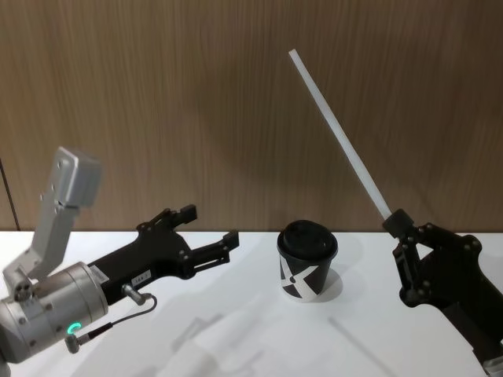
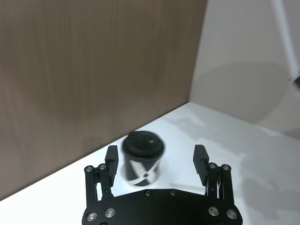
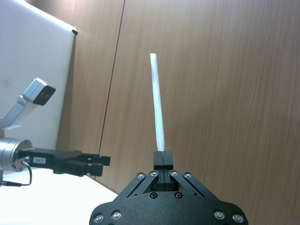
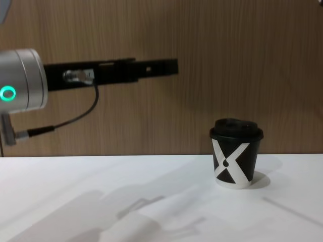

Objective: Pick up the straw with one hand, pass it to the other hand, and insert it into the cup.

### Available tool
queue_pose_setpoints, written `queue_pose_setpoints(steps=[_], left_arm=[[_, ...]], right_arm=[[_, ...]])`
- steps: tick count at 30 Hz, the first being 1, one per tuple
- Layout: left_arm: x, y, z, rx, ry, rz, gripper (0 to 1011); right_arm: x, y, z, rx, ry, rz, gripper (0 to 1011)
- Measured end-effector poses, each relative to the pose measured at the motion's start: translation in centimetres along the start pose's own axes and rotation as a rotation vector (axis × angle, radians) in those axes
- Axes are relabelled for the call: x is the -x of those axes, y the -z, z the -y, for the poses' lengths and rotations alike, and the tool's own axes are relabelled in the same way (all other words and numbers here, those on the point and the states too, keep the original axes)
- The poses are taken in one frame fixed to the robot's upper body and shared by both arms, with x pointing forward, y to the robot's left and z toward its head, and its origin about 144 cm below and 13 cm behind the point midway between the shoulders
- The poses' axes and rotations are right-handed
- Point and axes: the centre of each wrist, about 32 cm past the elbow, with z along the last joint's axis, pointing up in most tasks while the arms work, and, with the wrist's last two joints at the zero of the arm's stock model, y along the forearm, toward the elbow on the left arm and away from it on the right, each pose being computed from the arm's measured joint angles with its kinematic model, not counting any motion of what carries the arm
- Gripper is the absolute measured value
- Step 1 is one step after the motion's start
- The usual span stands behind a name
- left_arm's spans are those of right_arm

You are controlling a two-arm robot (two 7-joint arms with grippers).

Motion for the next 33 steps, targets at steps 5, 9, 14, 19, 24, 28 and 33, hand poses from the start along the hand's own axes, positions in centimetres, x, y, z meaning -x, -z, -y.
queue_pose_setpoints(steps=[5, 9, 14, 19, 24, 28, 33], left_arm=[[-0.4, -0.7, 0.2, 0.007, 0.07, -0.07, 1003], [-0.6, -1.3, 0.6, 0.015, 0.129, -0.127, 1003], [-0.8, -2.0, 1.2, 0.035, 0.215, -0.202, 1003], [-0.8, -2.5, 1.8, 0.059, 0.291, -0.261, 1003], [-0.7, -3.2, 2.6, 0.093, 0.37, -0.319, 1003], [-0.5, -3.5, 3.0, 0.113, 0.411, -0.349, 1003], [-0.3, -3.8, 3.7, 0.136, 0.451, -0.383, 1003]], right_arm=[[0.0, 0.0, 0.0, 0.0, 0.0, 0.0, 0], [0.0, 0.0, 0.0, 0.0, 0.0, 0.0, 0], [0.0, 0.0, 0.0, 0.0, 0.0, 0.0, 0], [0.0, 0.0, 0.0, 0.0, 0.0, 0.0, 0], [0.0, 0.0, 0.0, 0.0, 0.0, 0.0, 0], [0.0, 0.0, 0.0, 0.0, 0.0, 0.0, 0], [0.0, 0.0, 0.0, 0.0, 0.0, 0.0, 0]])
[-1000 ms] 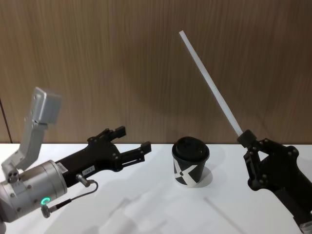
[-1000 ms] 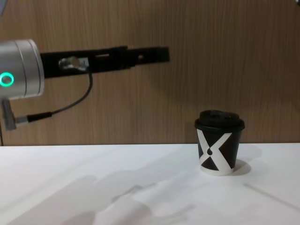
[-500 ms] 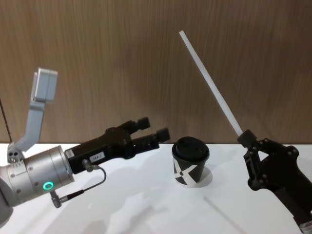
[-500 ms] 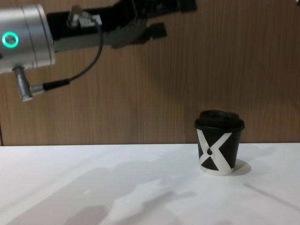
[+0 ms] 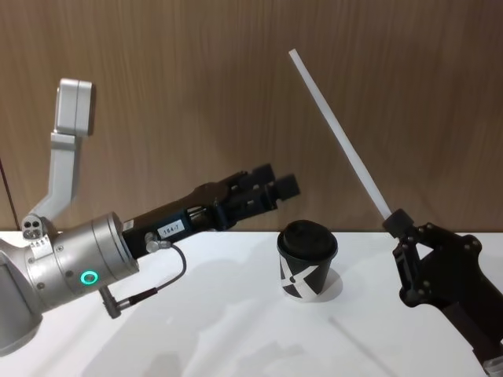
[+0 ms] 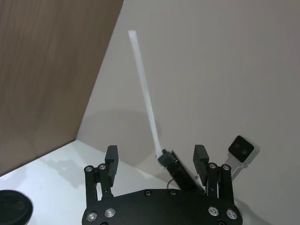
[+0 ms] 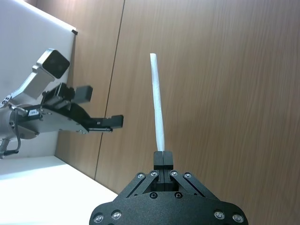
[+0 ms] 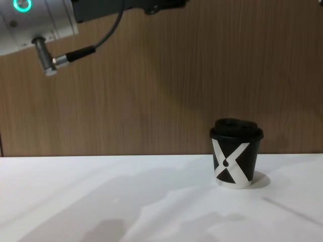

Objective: Pick up the straw with one hand, pass it to the other hand, and insert it into the cup.

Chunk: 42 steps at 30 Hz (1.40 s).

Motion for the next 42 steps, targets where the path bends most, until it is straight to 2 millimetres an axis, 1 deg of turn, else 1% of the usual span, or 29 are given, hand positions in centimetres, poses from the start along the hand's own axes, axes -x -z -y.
queue_pose_setpoints(steps=[11, 28, 42], left_arm=[[-0.6, 0.1, 1.3, 0.014, 0.018, -0.052, 1003], [-2.5, 0.6, 3.6, -0.011, 0.041, -0.116, 1003], [-3.2, 0.7, 4.7, -0.002, 0.094, -0.146, 1003]], right_arm=[[0.0, 0.0, 0.0, 0.0, 0.0, 0.0, 0], [0.0, 0.0, 0.0, 0.0, 0.0, 0.0, 0], [0.0, 0.0, 0.0, 0.0, 0.0, 0.0, 0]])
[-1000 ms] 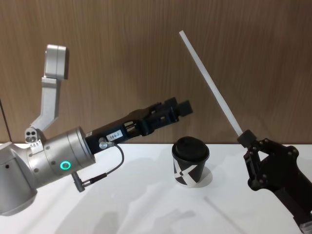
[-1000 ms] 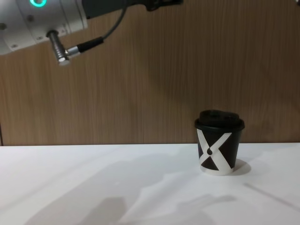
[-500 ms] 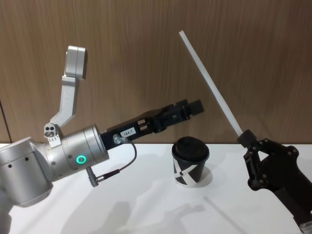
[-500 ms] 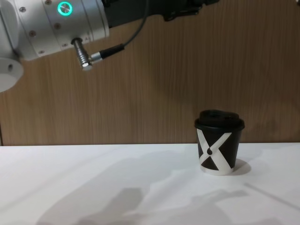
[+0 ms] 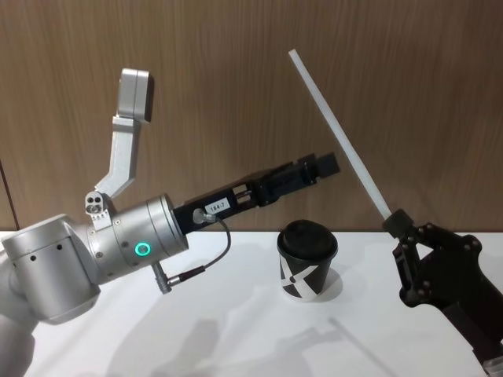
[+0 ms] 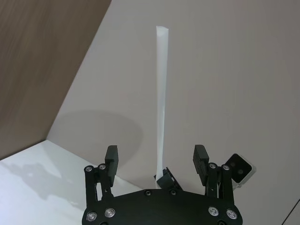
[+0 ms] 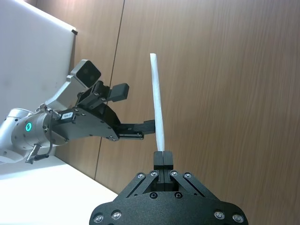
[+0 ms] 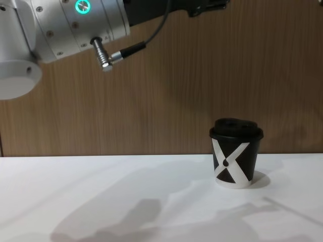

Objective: Pick up the straw with one hand, pass it to the other hand, and insert it into the cup.

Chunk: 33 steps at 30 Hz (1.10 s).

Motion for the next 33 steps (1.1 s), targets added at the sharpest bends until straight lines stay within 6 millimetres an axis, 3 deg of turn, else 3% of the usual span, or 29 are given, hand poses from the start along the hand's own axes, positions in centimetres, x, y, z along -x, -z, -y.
queue_pose_setpoints(steps=[33], left_arm=[[-0.9, 0.3, 2.6, 0.012, 0.056, -0.034, 1003]], right_arm=[[0.0, 0.0, 0.0, 0.0, 0.0, 0.0, 0]])
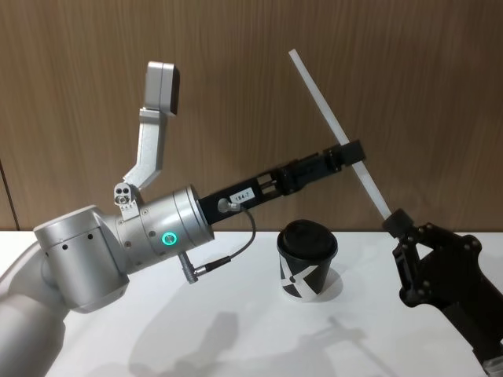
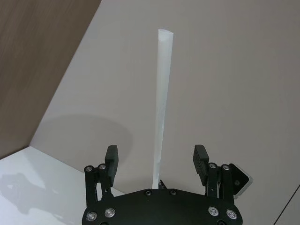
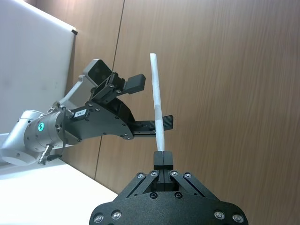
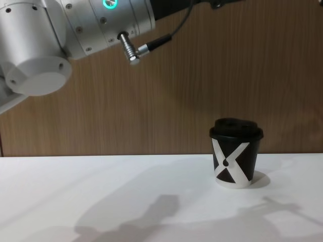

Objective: Pick up the straw with one hand, pass it to the other hand, and insert it into the cup.

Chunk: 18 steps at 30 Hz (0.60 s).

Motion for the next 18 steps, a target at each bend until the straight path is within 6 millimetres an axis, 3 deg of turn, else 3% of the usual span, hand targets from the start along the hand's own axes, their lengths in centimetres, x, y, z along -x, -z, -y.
queue_pose_setpoints(steps=[18], left_arm=[[-0.29, 0.17, 0.66, -0.002, -0.007, 0.005, 996]], right_arm=[[0.0, 0.0, 0.0, 0.0, 0.0, 0.0, 0]])
